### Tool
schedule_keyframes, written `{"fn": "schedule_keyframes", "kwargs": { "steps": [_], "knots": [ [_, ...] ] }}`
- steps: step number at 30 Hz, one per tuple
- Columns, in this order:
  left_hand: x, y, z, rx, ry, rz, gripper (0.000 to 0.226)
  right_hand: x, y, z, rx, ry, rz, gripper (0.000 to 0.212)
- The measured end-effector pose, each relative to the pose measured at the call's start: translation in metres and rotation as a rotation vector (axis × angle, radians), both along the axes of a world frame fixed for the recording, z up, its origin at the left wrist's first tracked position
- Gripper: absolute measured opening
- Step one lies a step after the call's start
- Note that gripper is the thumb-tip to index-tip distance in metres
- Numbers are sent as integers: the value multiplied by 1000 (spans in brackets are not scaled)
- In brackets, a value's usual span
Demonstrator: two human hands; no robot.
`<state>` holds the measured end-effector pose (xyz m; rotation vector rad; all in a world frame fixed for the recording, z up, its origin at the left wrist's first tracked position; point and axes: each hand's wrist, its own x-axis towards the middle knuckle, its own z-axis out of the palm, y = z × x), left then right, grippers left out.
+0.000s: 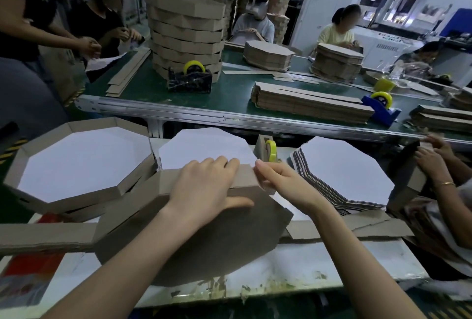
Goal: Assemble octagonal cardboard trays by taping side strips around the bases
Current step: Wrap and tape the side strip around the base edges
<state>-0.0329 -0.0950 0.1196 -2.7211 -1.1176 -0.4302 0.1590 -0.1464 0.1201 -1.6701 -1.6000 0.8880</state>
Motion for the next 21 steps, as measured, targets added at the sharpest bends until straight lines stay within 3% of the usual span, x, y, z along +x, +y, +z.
{"fn": "schedule_keyframes", "kwargs": {
  "steps": [3, 5, 9, 15, 21],
  "knots": [
    [-23, -3, 1, 74, -171, -34, 78, 7, 4, 6, -28, -67, 31, 72],
    [-40, -2, -3, 84, -301, -27, 79, 10, 8, 15, -26, -85, 31, 63],
    [-67, 3, -25, -211, -502, 49, 87, 7, 18, 37, 21, -115, 111, 35],
    [-89, 5, -62, -331, -610, 99, 91, -9, 24, 46, 22, -178, 174, 18],
    [-100, 8, -66, -404, -643, 91, 87, -19, 26, 32, 17, -170, 211, 18]
  ]
}}
